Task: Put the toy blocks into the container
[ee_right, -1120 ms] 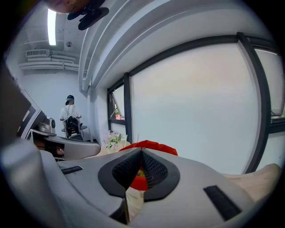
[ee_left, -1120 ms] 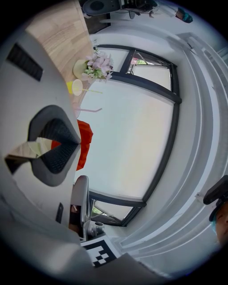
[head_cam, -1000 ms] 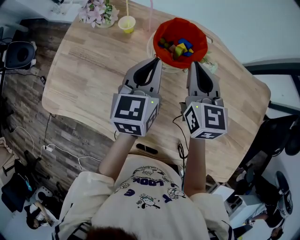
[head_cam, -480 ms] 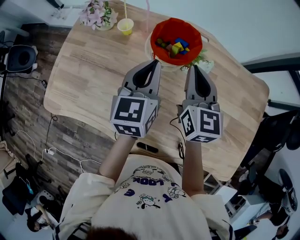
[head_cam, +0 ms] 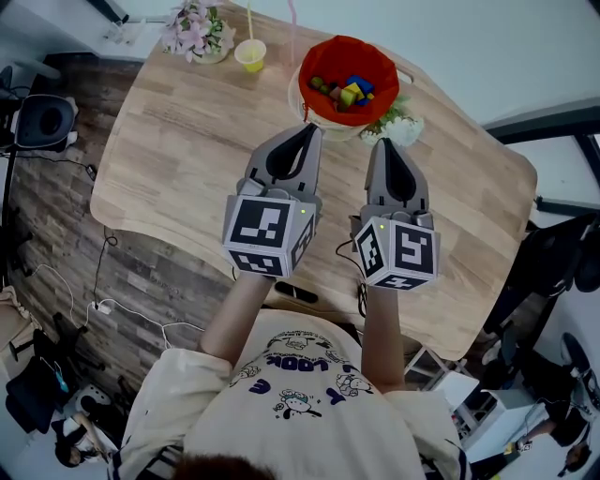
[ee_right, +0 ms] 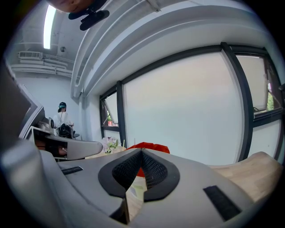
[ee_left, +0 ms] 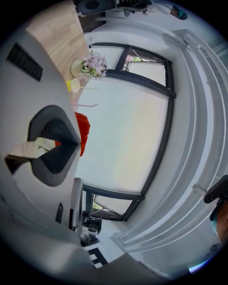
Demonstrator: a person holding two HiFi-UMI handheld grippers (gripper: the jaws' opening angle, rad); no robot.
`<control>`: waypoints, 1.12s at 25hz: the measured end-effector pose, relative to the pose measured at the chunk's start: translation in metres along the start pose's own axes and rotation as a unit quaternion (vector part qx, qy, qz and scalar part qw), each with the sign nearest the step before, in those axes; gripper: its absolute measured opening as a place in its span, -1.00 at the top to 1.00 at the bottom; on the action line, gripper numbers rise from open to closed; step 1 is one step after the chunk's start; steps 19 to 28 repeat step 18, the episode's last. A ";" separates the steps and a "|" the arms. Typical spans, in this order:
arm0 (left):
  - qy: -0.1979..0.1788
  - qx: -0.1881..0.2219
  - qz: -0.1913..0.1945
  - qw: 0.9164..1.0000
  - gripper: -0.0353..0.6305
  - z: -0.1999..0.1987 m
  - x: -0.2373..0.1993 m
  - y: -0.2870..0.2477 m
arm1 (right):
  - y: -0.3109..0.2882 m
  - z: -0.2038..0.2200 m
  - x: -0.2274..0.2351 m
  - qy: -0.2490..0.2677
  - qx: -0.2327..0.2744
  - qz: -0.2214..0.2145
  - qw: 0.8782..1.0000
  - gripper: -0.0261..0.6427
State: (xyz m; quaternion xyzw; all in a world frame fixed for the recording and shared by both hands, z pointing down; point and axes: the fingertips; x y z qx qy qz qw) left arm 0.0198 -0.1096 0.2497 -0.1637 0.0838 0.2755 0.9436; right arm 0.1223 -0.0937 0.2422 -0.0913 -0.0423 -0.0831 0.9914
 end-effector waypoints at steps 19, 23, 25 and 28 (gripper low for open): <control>-0.003 0.007 0.004 1.000 0.80 -0.001 0.011 0.014 | 0.015 -0.004 -0.009 -0.004 0.008 0.001 1.000 0.94; -0.003 0.007 0.004 1.000 0.80 -0.001 0.011 0.014 | 0.015 -0.004 -0.009 -0.004 0.008 0.001 1.000 0.94; -0.003 0.007 0.004 1.000 0.80 -0.001 0.011 0.014 | 0.015 -0.004 -0.009 -0.004 0.008 0.001 1.000 0.94; -0.003 0.007 0.004 1.000 0.80 -0.001 0.011 0.014 | 0.015 -0.004 -0.009 -0.004 0.008 0.001 1.000 0.94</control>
Point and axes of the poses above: the fingertips, and each gripper's own axes: y backward along the fingers, x to its right, z out of its underside, and after that the axes turned 1 degree about -z, right-handed
